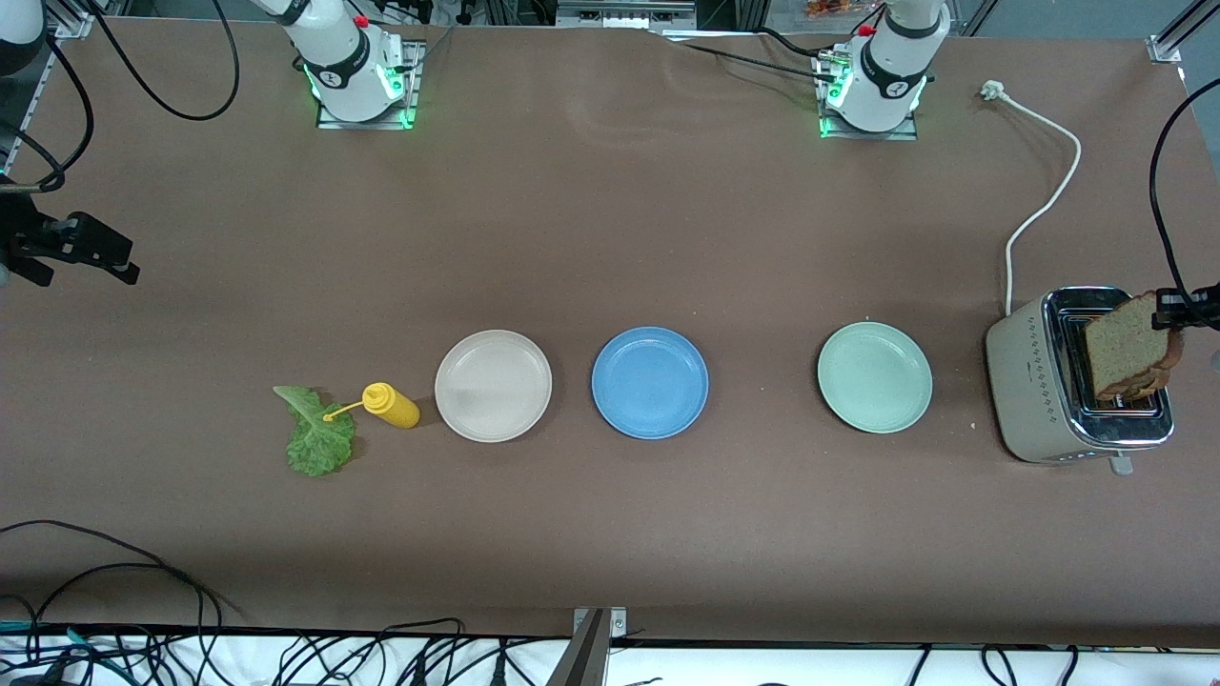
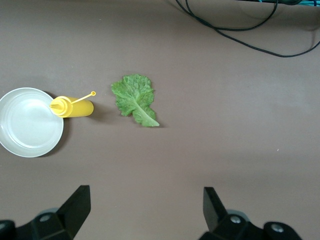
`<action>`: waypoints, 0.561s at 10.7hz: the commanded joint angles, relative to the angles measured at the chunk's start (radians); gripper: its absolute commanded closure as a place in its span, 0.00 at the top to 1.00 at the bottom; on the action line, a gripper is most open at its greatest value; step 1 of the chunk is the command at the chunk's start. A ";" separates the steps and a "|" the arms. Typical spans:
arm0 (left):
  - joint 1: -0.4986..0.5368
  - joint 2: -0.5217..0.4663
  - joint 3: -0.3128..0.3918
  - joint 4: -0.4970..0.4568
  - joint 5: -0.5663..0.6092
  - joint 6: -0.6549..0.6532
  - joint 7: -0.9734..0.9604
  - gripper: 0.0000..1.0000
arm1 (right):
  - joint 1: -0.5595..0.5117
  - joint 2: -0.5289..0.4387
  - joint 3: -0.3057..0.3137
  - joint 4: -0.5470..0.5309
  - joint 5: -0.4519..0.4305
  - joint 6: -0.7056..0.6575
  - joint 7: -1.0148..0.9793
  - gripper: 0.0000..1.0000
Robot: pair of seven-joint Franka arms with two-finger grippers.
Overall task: Make sandwich in blue plate with both arms
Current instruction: 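Grasp a bread slice with the left gripper and lift it out, then carry the bread slice with the left gripper over the blue plate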
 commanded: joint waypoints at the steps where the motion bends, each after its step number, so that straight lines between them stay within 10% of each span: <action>1: -0.004 -0.008 -0.122 0.065 0.018 -0.092 0.014 0.00 | 0.005 0.005 0.003 0.021 -0.018 -0.020 0.010 1.00; 6: -0.058 0.047 -0.323 0.062 -0.069 -0.100 -0.060 0.00 | 0.005 0.005 0.003 0.021 -0.018 -0.020 0.010 1.00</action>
